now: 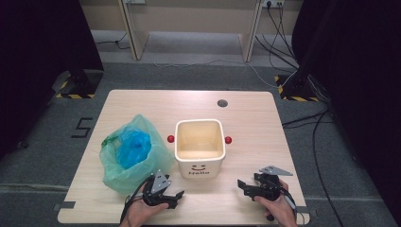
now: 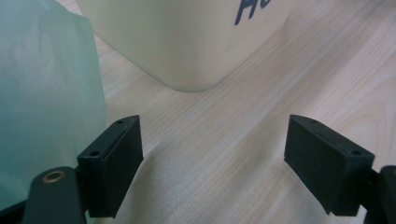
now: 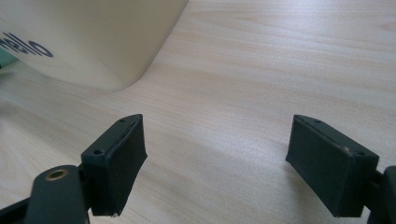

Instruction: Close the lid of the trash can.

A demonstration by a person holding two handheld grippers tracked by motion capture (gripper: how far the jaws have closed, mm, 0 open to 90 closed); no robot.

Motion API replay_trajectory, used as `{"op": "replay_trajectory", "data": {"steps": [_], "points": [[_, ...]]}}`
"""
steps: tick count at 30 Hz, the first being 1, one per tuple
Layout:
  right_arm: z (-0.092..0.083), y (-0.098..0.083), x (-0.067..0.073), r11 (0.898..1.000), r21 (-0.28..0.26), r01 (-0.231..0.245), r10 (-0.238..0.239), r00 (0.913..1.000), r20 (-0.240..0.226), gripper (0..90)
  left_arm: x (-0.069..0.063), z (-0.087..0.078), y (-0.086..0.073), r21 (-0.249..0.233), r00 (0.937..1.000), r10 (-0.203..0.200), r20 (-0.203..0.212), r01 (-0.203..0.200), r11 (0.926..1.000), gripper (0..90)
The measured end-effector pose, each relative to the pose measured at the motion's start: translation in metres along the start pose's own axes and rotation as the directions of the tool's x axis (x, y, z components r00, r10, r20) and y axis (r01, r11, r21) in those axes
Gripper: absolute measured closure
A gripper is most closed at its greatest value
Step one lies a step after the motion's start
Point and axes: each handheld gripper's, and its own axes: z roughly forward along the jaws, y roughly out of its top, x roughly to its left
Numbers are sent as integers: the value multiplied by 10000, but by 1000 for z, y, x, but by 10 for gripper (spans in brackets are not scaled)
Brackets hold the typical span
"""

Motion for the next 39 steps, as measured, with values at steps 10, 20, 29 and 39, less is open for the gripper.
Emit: {"op": "replay_trajectory", "data": {"steps": [10,20,29,39], "points": [[-3,-5,2,10000,48,-19,18,10000,78,196,1,2,-1,610,9996,-10,271,-7,9981,154],[-4,-8,3,10000,43,25,-25,10000,67,196,0,3,-1,623,9995,31,308,-50,9980,140],[-5,-9,4,10000,43,30,-30,10000,48,197,0,3,-1,626,9995,34,317,-54,9980,138],[-4,-9,3,10000,29,-22,22,10000,-12,197,0,3,-1,633,9995,45,327,-66,9980,135]]}}
